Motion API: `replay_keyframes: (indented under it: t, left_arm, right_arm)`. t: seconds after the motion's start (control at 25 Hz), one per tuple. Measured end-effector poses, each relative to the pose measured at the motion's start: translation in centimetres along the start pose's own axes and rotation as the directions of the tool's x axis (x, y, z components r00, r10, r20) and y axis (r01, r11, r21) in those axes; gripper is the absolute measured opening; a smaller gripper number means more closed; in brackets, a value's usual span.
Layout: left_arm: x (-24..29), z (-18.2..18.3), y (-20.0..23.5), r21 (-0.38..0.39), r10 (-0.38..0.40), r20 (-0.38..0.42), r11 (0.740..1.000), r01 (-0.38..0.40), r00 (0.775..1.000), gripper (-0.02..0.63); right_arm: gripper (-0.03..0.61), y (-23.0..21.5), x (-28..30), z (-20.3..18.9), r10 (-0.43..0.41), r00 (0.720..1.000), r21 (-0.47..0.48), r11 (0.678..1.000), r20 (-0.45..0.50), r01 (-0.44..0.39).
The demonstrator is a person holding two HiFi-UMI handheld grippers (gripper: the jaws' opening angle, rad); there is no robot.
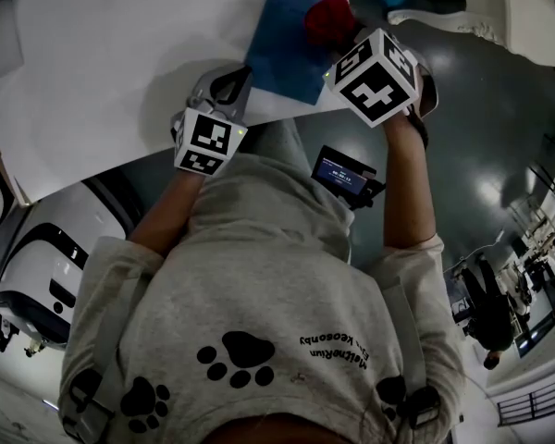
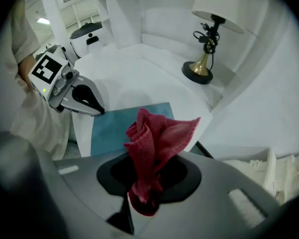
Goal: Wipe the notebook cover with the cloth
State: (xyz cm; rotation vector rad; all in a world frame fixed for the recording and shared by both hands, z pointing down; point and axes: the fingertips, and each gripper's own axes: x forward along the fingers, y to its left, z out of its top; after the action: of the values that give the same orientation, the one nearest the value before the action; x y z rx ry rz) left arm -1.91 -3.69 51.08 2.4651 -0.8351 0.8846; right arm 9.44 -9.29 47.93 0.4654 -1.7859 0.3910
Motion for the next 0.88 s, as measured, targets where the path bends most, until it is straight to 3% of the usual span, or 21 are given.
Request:
replay_keyframes:
  t: [0.4,0.88]
  left_arm:
    - [-0.2,0.0,-0.6,0.001,-0.001,0.010,1.000,0.001,1.000,0.000]
    - [-0.5,0.1,-0.8,0.012,0.006,0.014,1.000,-0.006,1.000,0.000]
  right_arm:
    - [0.091,2.6,1.1,6.0,0.055,0.997,-0.118,0.992,0.062,-0.047]
    - [0.091,4.2,3.2,7.7,0.110,0.993,-0.167,0.980,0.035,-0.103]
